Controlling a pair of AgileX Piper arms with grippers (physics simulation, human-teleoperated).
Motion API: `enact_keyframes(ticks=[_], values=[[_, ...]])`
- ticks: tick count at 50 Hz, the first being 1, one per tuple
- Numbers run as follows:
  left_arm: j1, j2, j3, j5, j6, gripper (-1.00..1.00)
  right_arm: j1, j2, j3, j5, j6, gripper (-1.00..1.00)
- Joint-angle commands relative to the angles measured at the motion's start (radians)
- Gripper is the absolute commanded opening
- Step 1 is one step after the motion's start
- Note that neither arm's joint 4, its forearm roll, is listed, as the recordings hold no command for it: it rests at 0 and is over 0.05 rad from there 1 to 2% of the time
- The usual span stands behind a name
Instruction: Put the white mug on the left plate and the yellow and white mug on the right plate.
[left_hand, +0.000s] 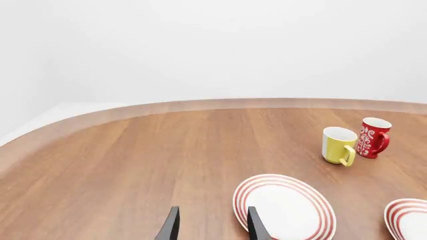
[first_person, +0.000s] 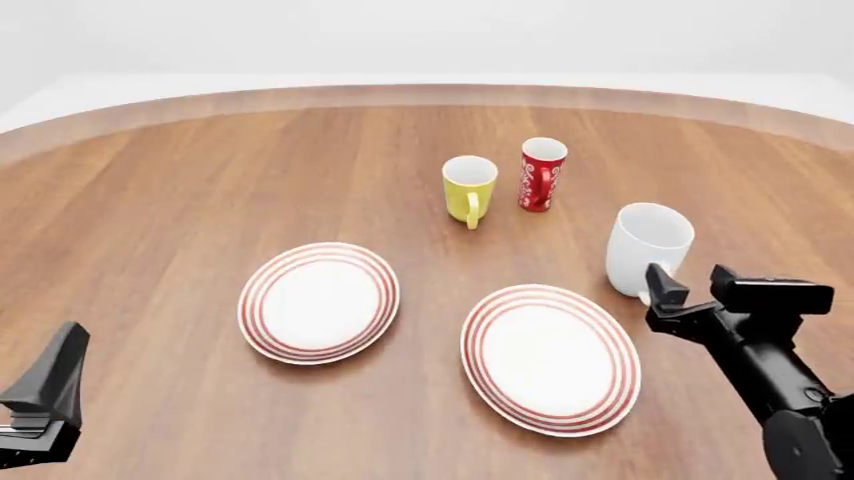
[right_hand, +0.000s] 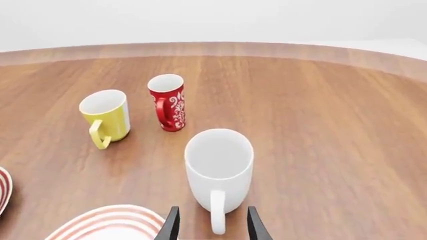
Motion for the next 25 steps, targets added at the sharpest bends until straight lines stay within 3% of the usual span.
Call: enact_keyframes(ticks=[1,25], values=[[0.000,0.000,0.000,0.000,0.000,1.00,0.001,0.057,-0.031,-0.006,0.009,1.00],[0.000,0.000,0.000,0.000,0.000,1.00,-0.015,0.180,-0.095,-0.007,0.059,1.00]])
